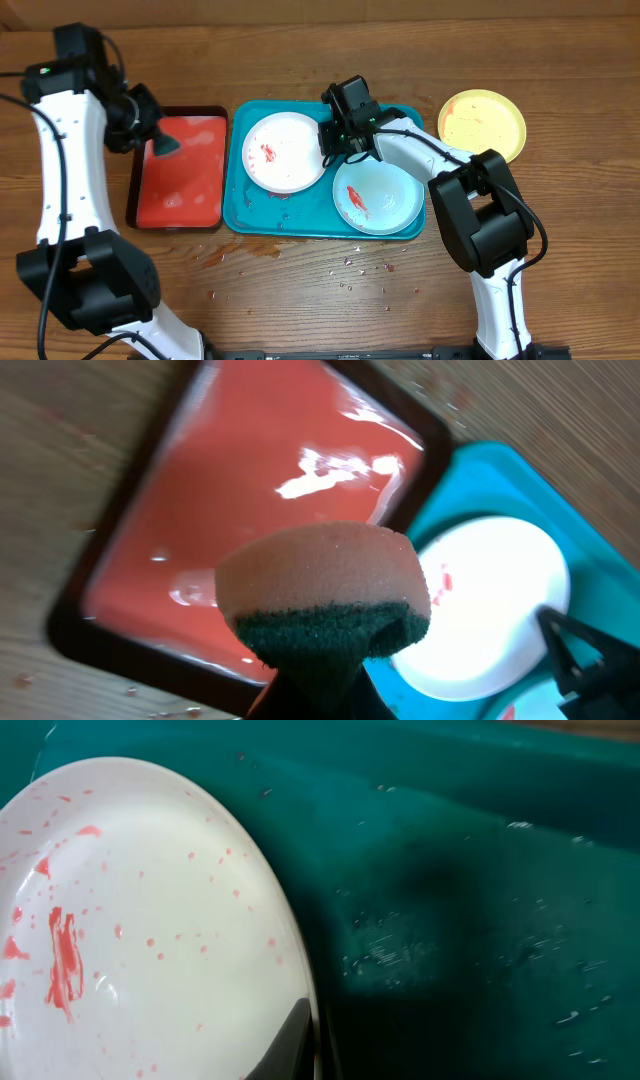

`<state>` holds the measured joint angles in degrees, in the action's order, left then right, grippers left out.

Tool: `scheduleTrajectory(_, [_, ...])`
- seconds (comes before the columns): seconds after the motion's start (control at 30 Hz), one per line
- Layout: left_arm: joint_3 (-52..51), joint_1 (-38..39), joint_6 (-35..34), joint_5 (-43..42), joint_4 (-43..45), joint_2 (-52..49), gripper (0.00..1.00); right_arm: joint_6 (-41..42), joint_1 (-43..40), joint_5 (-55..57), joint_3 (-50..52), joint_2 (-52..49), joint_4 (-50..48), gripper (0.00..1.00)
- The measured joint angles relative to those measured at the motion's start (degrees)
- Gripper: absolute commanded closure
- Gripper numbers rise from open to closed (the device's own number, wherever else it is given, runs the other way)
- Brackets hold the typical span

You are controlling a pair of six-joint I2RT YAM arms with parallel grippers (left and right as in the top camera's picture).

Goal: Clean dirty plates on tray and stack at the side
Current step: 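Carry the sponge with the left gripper onto the white plate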

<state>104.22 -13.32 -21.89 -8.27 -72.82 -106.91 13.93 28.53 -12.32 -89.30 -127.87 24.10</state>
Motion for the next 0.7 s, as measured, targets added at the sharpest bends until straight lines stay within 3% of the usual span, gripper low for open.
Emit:
scheduleTrajectory(0.17, [0.00, 6.49, 0.09, -0.79, 1.88, 0.00, 0.96, 0.90, 0.00, -2.16, -0.02, 0.04, 1.44, 0.96])
scheduleTrajectory(0.4, [0.00, 17.46, 0.48, -1.25, 6.23, -1.03, 0.96, 8.72, 0.02, -2.71, -0.02, 0.11, 2.25, 0.96])
scheduleTrajectory(0.7, [0.00, 27.06, -0.24, -1.66, 11.15, -11.93, 0.96, 17.75, 0.39, -2.23, -0.02, 0.20, 2.60, 0.96])
